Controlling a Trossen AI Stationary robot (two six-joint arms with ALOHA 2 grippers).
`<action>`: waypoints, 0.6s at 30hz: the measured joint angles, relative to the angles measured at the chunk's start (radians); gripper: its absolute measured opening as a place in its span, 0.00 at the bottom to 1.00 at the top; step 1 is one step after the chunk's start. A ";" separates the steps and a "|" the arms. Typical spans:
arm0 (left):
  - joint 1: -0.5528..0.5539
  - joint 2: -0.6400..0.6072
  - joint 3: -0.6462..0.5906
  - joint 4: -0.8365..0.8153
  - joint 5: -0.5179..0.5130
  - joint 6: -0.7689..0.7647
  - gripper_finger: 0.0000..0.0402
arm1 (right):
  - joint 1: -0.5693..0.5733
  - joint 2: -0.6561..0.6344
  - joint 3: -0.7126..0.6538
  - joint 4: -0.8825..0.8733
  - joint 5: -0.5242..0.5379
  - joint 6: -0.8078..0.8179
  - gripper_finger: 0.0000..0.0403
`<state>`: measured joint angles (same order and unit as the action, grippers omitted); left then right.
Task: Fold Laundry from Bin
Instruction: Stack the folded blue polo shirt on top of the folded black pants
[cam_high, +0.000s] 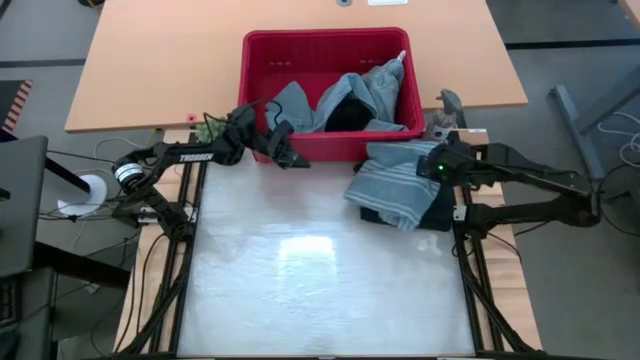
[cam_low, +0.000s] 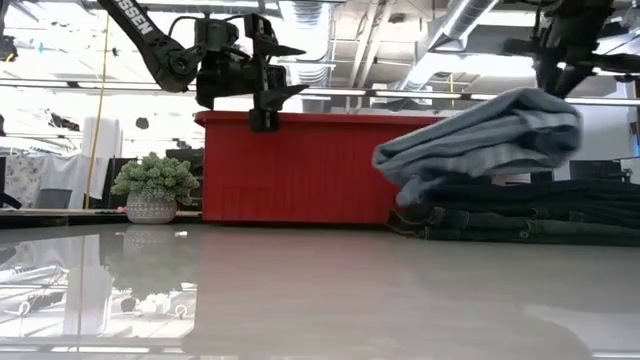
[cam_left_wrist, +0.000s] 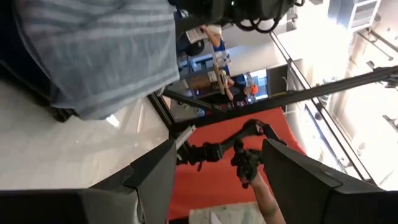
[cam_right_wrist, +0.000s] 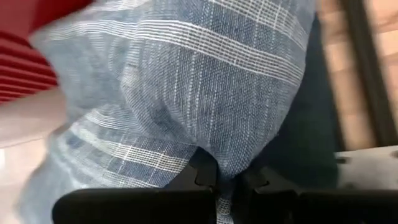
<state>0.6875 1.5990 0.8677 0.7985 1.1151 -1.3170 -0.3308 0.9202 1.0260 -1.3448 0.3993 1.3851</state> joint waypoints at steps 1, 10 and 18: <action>-0.004 0.000 0.000 0.000 -0.015 0.004 0.56 | -0.016 0.001 0.000 -0.019 -0.001 -0.018 0.09; -0.036 0.004 -0.002 -0.059 -0.125 0.071 0.56 | -0.119 0.137 0.000 -0.187 0.019 -0.162 0.12; -0.062 0.004 -0.002 -0.111 -0.147 0.105 0.56 | -0.157 0.284 0.000 -0.182 0.019 -0.319 0.58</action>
<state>0.6260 1.6026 0.8658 0.6878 0.9677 -1.2120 -0.4881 1.2046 1.0260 -1.5263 0.4178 1.0664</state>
